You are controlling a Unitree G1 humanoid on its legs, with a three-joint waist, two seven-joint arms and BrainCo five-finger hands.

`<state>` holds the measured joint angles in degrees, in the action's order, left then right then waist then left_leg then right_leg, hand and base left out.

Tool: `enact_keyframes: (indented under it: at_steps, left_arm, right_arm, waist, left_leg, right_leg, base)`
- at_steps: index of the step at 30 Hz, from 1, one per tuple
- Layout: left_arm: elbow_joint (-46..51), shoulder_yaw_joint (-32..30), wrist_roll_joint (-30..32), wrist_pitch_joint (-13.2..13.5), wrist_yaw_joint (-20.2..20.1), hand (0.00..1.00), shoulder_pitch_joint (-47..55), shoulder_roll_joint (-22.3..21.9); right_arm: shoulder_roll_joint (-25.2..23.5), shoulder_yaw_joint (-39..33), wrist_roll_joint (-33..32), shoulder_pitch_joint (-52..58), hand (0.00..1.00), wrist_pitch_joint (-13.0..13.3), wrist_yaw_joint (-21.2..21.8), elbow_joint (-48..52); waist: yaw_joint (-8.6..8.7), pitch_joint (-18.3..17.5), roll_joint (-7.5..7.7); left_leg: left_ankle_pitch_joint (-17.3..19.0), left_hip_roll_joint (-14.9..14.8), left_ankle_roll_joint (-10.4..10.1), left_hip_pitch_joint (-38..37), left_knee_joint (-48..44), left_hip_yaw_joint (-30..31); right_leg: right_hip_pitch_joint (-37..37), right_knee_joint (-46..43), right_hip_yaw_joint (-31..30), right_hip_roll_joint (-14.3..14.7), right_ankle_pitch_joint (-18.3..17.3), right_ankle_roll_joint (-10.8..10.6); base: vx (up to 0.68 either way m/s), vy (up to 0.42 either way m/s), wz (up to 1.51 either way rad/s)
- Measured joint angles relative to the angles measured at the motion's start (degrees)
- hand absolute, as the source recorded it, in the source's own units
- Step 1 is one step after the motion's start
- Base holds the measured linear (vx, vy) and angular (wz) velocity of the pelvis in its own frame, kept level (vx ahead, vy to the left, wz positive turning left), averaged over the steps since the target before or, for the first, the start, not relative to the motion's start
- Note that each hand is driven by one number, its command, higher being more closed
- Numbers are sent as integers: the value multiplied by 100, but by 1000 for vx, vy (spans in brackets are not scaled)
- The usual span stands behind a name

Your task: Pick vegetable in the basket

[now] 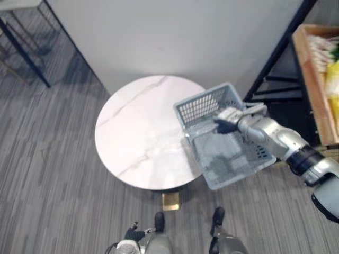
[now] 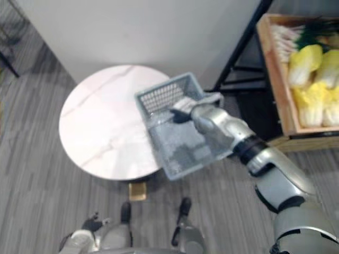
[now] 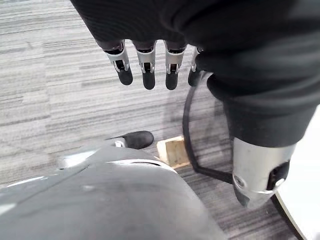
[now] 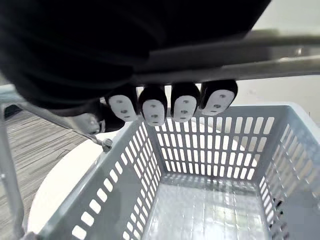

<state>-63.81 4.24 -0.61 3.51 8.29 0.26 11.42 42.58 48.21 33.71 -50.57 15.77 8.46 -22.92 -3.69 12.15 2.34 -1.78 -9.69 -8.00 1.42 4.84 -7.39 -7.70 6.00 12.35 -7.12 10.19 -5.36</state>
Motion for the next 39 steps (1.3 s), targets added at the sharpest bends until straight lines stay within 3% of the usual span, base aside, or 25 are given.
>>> enact_keyframes:
  at_steps: [4, 8, 12, 19, 22, 24, 28, 29, 30, 31, 32, 33, 34, 35, 36, 37, 38, 39]
  left_arm:
    - [-14, -8, 204, -41, -17, 0, 81, -1]
    - [-22, -4, 363, -43, -130, 0, 220, -4]
    - [-21, -10, 427, -39, -243, 0, 288, -5]
    - [-123, -40, 626, -41, -383, 0, 663, -44]
    - [-121, -36, 823, -52, -459, 0, 731, -38]
    - [-121, 5, 850, -95, -483, 0, 745, -7]
    - [-114, 108, 855, -103, -479, 0, 780, 89]
    - [-106, 149, 851, -103, -476, 0, 734, 138]
    - [-113, 238, 853, -101, -469, 0, 661, 113]
    - [-127, 205, 860, -99, -429, 0, 633, 75]
    - [-132, 210, 861, -100, -411, 0, 594, 90]
    - [-115, 218, 861, -105, -415, 0, 543, 155]
    - [-89, 199, 858, -100, -432, 0, 529, 246]
    - [-225, 2, 861, -121, -419, 0, 404, 263]
    - [-287, -83, 862, -119, -418, 0, 397, 200]
    - [-293, -114, 863, -105, -402, 0, 335, 155]
    - [-285, -86, 863, -96, -410, 0, 279, 110]
    - [-310, -52, 864, -107, -413, 0, 234, 77]
  right_arm:
    - [500, -4, -442, 746, 100, 224, 194, 722]
    - [906, -153, -534, 1601, 100, 287, 320, 1177]
    - [1296, -751, -547, 2889, 100, 336, 397, 1222]
    - [1510, -2069, -526, 4499, 100, 373, 356, 1256]
    - [1510, -2977, -442, 5432, 100, 403, 155, 1311]
    - [1510, -3345, -351, 5784, 100, 408, 30, 1371]
    - [1498, -3542, 263, 6115, 100, 331, -176, 1576]
    - [1482, -3536, 406, 6206, 100, 306, -176, 1593]
    - [1474, -3480, 516, 6201, 100, 284, -167, 1563]
    - [1424, -3317, 633, 6006, 100, 266, -177, 1565]
    - [1423, -3217, 643, 5882, 100, 296, -191, 1560]
    - [1422, -3198, 676, 5860, 100, 341, -211, 1545]
    - [1412, -3197, 684, 5847, 100, 364, -214, 1539]
    - [1242, -3202, 697, 5511, 100, 347, -256, 1470]
    - [1189, -3221, 697, 5437, 100, 345, -310, 1469]
    - [1180, -3202, 703, 5416, 100, 338, -357, 1414]
    - [1147, -3202, 716, 5405, 100, 313, -378, 1244]
    - [1112, -3201, 765, 5377, 100, 301, -387, 1088]
  waist:
    - [147, -159, 7]
    - [209, -333, -8]
    - [261, -402, -7]
    - [425, -648, -116]
    - [590, -702, -126]
    - [782, -688, -47]
    - [952, -705, 74]
    - [1017, -720, 119]
    - [1072, -733, -57]
    - [1007, -753, -139]
    - [977, -751, -85]
    - [1032, -796, 90]
    - [1029, -823, 212]
    - [915, -827, 216]
    - [868, -779, 62]
    - [926, -783, 26]
    - [976, -803, 12]
    - [958, -832, 54]
  left_leg:
    - [41, -11, -9, -112, 2, -170]
    - [101, -25, -23, -203, -7, -314]
    - [209, -19, -29, -268, -142, -340]
    - [450, -17, -30, -485, -356, -628]
    - [651, -9, -54, -659, -527, -863]
    - [704, 69, -41, -701, -552, -1053]
    - [897, 311, 116, -593, -828, -1827]
    - [910, 346, 202, -519, -958, -2024]
    - [873, 166, 306, -476, -869, -2365]
    - [882, -99, 321, -456, -947, -2838]
    - [922, -204, 318, -469, -1065, -3096]
    - [1046, -178, 292, -496, -1292, -3293]
    - [1175, -182, 263, -513, -1469, -3413]
    - [1280, -409, 372, -572, -1480, -3793]
    - [1254, -553, 339, -631, -1406, -4051]
    - [1165, -585, 280, -683, -1369, -4234]
    - [1105, -575, 227, -775, -1344, -4415]
    - [1099, -599, 217, -798, -1439, -4634]
  right_leg:
    - [-4, 0, -180, 36, 0, -1]
    - [1, 0, -306, 69, -1, -2]
    - [114, 2, -338, 55, -3, -6]
    - [256, 1, -619, 68, -19, -29]
    - [186, -379, -873, 61, -236, -106]
    - [-74, -799, -1102, 3, -389, -178]
    - [-540, -737, -1788, -80, -304, -349]
    - [-576, -549, -1615, -150, -508, -347]
    - [-624, -400, -877, -218, -1049, -295]
    - [-1038, -1223, 171, -276, -967, 558]
    - [-1193, -2068, 806, -391, -984, 916]
    - [-1070, -2436, 1380, -539, -704, 1222]
    - [-940, -2223, 1564, -465, -626, 1192]
    - [-836, -1281, 1248, 115, 82, 1345]
    - [-821, -1288, 1278, 149, -41, 1426]
    - [-869, -1967, 1569, -33, -688, 1415]
    - [-751, -2448, 1826, -361, -1149, 1042]
    - [-602, -2363, 1947, -580, -1324, 790]
  base:
    - [-1, 5, -21]
    - [18, -1, -21]
    - [3, 1, -2]
    - [10, 2, -21]
    - [-21, 21, -33]
    - [-23, 57, -47]
    - [-55, 98, -91]
    - [-60, 94, -120]
    - [-65, 101, -149]
    - [-32, 80, -175]
    - [-3, 73, -163]
    - [43, 37, -124]
    - [-27, -16, -195]
    - [-82, -58, -192]
    - [-95, -75, -191]
    - [-31, -61, -101]
    - [8, -100, -107]
    - [6, -141, -93]
